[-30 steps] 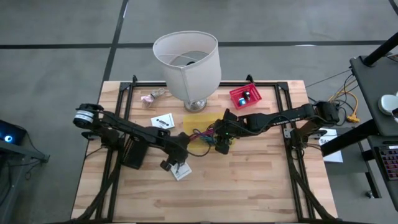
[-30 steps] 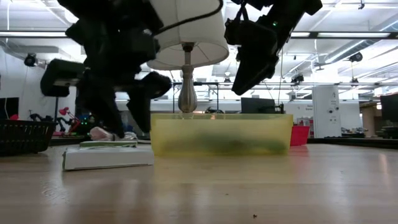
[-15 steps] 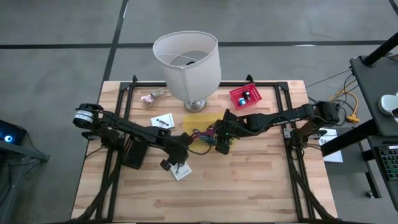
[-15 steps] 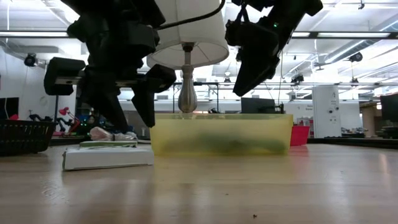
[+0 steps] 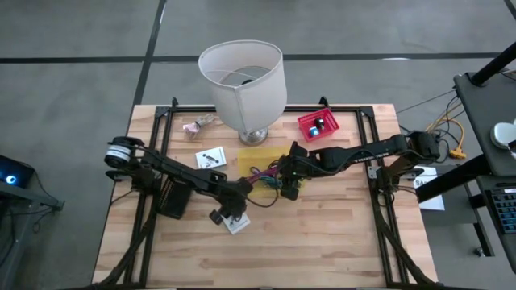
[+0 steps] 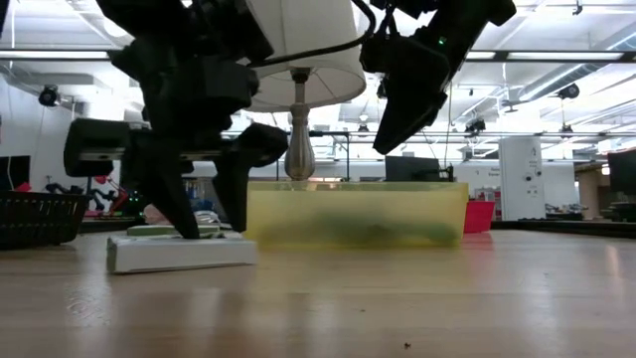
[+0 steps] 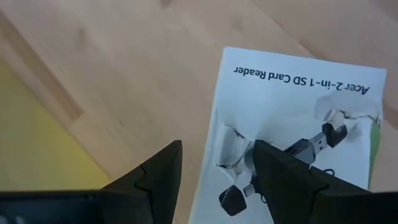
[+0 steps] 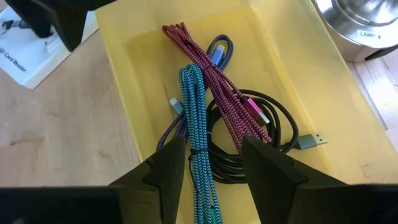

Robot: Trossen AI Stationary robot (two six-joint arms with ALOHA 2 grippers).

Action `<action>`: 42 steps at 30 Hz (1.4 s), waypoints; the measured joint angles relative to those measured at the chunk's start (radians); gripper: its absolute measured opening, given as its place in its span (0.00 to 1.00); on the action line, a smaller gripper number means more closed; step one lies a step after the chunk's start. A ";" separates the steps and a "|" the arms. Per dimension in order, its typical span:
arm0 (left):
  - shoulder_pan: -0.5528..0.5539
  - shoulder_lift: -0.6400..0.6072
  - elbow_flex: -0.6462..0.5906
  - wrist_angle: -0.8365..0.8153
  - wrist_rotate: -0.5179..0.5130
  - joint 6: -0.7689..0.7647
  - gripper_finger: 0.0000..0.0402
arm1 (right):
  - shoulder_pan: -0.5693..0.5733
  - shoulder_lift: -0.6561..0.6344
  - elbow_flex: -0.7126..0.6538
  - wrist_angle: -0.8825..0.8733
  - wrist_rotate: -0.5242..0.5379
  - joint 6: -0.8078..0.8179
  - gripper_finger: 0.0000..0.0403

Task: Pick and place items into bin
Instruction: Put the bottom white card reader box into the black bin

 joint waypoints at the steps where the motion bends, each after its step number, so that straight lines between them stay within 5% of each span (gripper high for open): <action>1: 0.000 0.007 0.001 0.007 0.000 0.001 0.45 | 0.000 0.000 0.000 0.000 0.000 0.000 0.36; 42: 0.004 0.083 0.038 0.055 -0.010 0.001 0.42 | 0.000 0.000 -0.002 -0.002 -0.001 0.035 0.32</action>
